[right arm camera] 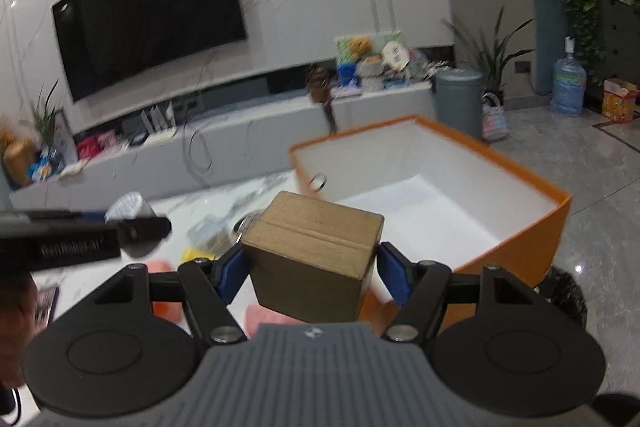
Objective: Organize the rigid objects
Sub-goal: 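Carry the jar and cube with both tools over the orange box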
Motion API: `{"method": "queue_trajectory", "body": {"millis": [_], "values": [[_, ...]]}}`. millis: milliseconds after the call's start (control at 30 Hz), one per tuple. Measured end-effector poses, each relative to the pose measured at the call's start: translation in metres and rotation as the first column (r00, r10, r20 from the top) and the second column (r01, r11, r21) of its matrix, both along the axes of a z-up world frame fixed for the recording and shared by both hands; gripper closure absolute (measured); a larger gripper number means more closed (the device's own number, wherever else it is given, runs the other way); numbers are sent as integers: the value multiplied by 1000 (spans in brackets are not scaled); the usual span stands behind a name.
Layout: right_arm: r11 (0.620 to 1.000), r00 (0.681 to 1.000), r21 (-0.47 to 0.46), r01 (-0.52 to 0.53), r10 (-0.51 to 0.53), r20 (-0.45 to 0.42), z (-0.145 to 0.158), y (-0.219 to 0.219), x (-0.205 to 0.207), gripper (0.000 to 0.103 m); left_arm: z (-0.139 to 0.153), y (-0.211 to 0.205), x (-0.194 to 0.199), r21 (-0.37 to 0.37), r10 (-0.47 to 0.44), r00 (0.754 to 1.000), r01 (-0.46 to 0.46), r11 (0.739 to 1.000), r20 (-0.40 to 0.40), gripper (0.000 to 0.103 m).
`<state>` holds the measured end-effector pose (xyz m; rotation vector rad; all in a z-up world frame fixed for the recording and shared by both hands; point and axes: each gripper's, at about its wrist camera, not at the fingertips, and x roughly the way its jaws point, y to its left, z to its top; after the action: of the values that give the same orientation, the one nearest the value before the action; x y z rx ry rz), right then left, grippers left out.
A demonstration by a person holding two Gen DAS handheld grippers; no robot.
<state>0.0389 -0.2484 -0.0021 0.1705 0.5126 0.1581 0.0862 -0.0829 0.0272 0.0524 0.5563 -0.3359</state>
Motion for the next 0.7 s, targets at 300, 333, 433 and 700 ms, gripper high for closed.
{"method": "queue_trajectory", "body": {"millis": [300,333,433,700], "values": [[993,993,-22,116,-116,27,19,-59,35,35,9,-59,30,14,-128,992,127,992,21,56],[992,993,-34,118,-117,25,19,-65,40,35,7,-65,35,12,-138,990,138,990,13,56],[992,995,-69,104,-104,-4,18,-86,54,35,1,-84,43,35,-179,984,179,983,-2,56],[981,997,-193,22,-35,-65,18,-118,85,35,-10,-128,64,161,-307,950,311,937,-47,56]]}}
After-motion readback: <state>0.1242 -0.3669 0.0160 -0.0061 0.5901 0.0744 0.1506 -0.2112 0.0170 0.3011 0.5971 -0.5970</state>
